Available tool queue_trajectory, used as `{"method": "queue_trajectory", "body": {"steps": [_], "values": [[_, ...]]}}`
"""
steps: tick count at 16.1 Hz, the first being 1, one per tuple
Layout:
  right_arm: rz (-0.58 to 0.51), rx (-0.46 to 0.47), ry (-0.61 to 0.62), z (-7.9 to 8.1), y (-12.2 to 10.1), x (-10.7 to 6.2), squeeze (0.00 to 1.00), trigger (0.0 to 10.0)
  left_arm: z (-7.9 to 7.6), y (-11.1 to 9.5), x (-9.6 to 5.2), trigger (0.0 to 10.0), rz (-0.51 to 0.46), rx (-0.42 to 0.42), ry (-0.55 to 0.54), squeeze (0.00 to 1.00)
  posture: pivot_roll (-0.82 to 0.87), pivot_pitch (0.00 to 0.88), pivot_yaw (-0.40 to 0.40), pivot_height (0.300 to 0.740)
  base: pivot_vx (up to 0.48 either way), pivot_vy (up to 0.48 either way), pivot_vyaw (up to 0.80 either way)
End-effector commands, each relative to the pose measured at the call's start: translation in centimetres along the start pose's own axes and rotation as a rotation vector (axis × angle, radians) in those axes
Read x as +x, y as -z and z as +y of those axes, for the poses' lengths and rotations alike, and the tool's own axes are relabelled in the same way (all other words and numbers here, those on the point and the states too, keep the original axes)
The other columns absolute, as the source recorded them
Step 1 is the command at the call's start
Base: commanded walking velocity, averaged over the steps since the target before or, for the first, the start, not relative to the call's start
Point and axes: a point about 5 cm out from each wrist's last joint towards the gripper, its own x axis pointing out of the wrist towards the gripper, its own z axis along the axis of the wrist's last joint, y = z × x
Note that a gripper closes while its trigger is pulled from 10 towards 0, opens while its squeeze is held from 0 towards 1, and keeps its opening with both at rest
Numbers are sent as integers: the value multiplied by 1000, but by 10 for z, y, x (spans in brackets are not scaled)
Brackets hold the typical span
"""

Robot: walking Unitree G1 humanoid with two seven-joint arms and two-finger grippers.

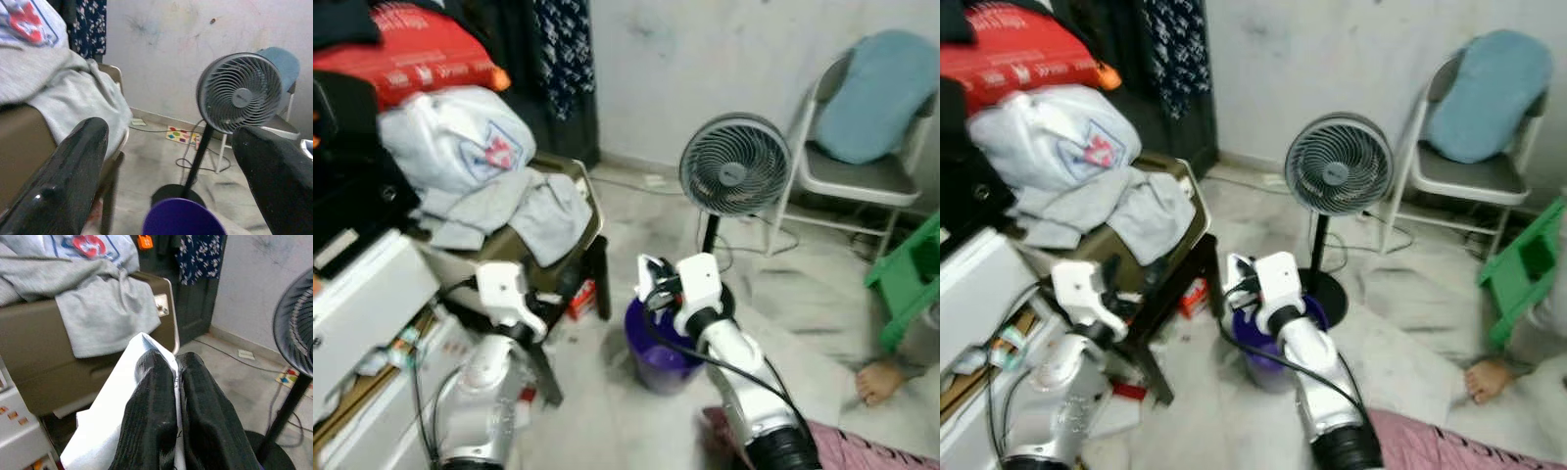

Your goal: Clean up the room

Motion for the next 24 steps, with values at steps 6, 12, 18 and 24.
{"method": "queue_trajectory", "body": {"steps": [6,12,18,24], "values": [[27,28,103,-11,1,3,0,10000,2,-2,-1,10000,0,8,21,0,12,0,-19,740,0,0,-81],[16,29,123,-15,-1,4,0,10000,5,0,0,10000,20,25,-10,0,8,0,-17,740,0,0,-667],[17,25,104,-8,2,2,0,10000,-1,-1,2,10000,11,42,-10,0,33,3,-35,740,0,0,0],[25,24,52,-1,0,11,0,10000,7,1,-12,10000,10,35,-94,0,73,17,-82,740,0,0,0]]}}
